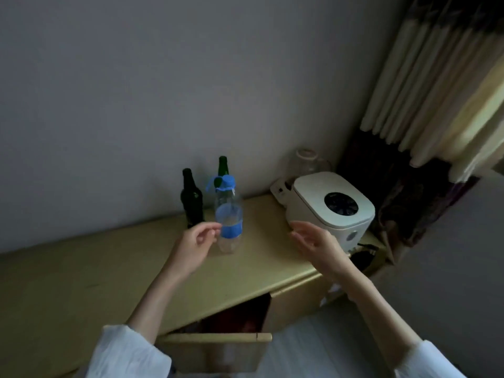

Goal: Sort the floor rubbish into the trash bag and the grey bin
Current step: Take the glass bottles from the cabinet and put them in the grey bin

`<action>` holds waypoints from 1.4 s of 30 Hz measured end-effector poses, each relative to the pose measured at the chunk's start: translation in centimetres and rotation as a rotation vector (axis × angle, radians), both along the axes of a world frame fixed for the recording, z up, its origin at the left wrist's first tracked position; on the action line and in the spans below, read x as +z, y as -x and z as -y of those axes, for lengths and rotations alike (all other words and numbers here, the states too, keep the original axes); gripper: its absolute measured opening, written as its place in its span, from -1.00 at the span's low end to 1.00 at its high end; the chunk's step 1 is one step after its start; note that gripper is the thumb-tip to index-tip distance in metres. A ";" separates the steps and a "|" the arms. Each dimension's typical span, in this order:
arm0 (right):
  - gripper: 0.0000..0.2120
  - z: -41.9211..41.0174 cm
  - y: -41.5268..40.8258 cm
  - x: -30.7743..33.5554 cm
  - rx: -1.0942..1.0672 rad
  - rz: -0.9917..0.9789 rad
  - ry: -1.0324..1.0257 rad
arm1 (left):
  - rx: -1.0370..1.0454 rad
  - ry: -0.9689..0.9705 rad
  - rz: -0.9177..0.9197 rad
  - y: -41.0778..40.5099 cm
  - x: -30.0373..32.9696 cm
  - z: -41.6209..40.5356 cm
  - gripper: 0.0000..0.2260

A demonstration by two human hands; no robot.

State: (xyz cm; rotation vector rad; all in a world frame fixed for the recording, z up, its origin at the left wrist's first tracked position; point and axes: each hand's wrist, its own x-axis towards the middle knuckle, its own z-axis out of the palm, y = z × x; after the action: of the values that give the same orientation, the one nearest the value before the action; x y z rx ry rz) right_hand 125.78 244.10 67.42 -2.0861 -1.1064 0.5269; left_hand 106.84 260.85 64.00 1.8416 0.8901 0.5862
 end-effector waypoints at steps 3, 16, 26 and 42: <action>-0.69 -8.5 -3.2 0.2 -0.044 0.006 -0.042 | 0.111 -0.011 -0.025 -1.8 -0.6 -8.5 -0.79; -0.40 -37.6 -11.0 -2.0 0.204 0.210 0.473 | 0.166 -0.048 -0.314 -8.4 -5.0 -26.7 -0.42; -0.60 -40.6 -11.3 -6.5 0.277 0.351 0.496 | 0.211 -0.130 -0.348 -9.1 -6.0 -29.1 -0.73; -0.70 -27.0 -14.9 7.4 -0.138 0.393 0.022 | 0.127 -0.352 0.121 -14.7 9.1 -24.0 -0.74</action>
State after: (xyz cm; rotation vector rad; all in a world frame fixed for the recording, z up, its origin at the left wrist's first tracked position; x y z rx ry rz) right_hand 140.71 271.14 74.80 -2.3266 -1.1599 0.0612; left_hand 121.56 284.90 73.11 2.0445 0.8682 0.9741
